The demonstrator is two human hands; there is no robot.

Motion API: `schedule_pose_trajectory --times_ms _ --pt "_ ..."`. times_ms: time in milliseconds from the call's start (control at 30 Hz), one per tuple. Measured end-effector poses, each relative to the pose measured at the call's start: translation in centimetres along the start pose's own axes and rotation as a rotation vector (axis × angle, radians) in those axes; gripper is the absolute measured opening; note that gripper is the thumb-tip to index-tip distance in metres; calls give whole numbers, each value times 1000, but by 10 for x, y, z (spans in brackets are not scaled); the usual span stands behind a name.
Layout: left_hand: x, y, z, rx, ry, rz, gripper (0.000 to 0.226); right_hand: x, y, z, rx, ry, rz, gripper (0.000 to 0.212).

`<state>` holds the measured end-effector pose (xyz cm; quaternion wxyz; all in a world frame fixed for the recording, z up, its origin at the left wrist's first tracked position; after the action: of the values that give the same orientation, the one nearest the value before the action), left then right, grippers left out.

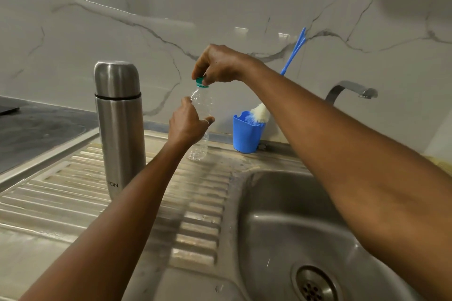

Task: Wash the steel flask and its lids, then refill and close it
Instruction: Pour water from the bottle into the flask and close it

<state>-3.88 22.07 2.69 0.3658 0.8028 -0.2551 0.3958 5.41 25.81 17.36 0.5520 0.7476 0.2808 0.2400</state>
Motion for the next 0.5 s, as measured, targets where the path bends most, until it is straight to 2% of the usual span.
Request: schedule_pose_trajectory --times_ms 233,367,500 --pt "-2 1 -4 -20 14 5 78 1 -3 -4 -12 -16 -4 30" --pt "-2 0 -3 -21 0 -4 78 3 -2 -4 -12 -57 26 20" --pt "-2 0 -2 -15 -1 1 81 1 -12 -7 53 -122 131 38"
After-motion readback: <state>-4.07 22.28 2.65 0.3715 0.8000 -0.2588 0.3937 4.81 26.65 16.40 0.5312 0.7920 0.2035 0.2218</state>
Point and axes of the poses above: each hand's wrist, its own z-axis away from the middle knuckle, its own y-axis out of the back of the hand, x = y × z, the point moved 1 cm from there along -z, towards the middle knuckle, and after that the axes turned 13 degrees about z, right-handed, at the moved point
